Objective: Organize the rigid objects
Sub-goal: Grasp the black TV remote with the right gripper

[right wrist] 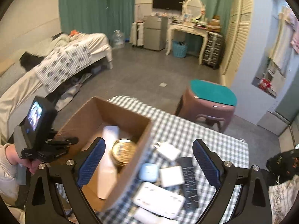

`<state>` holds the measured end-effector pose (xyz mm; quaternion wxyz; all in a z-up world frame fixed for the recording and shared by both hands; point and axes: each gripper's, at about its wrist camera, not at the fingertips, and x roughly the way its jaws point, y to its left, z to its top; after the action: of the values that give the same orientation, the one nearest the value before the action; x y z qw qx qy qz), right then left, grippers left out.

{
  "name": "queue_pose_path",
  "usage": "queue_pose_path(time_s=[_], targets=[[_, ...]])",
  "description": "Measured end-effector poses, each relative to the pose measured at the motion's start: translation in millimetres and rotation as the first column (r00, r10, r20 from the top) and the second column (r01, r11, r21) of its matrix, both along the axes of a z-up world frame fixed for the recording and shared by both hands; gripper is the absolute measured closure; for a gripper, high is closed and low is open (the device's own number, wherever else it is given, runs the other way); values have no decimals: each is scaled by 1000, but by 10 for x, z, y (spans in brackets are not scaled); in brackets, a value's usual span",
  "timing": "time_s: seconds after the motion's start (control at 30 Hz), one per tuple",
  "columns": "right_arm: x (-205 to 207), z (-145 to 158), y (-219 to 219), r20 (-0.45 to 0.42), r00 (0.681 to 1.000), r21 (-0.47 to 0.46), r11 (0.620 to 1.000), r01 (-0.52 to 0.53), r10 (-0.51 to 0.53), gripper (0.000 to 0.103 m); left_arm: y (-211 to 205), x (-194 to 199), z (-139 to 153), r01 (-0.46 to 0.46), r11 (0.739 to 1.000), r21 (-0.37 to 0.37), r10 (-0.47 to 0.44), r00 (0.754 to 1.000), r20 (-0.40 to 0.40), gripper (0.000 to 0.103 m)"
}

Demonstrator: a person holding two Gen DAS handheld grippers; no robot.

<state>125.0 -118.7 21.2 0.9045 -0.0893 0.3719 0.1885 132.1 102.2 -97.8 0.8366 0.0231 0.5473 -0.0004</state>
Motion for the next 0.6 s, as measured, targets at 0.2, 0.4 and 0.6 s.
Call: queue_pose_path(time_s=[0.2, 0.4, 0.6], targets=[[77, -126, -492, -16, 991, -36, 991, 132, -133, 8, 3, -7, 5, 1, 1000, 3, -1, 1000, 1, 91], [191, -572, -861, -98, 976, -62, 980, 190, -196, 8, 30, -3, 30, 6, 1000, 17, -6, 1000, -2, 92], [320, -1068, -1073, -199, 959, -81, 978, 192, -204, 9, -2, 7, 41, 14, 999, 39, -14, 1000, -9, 92]])
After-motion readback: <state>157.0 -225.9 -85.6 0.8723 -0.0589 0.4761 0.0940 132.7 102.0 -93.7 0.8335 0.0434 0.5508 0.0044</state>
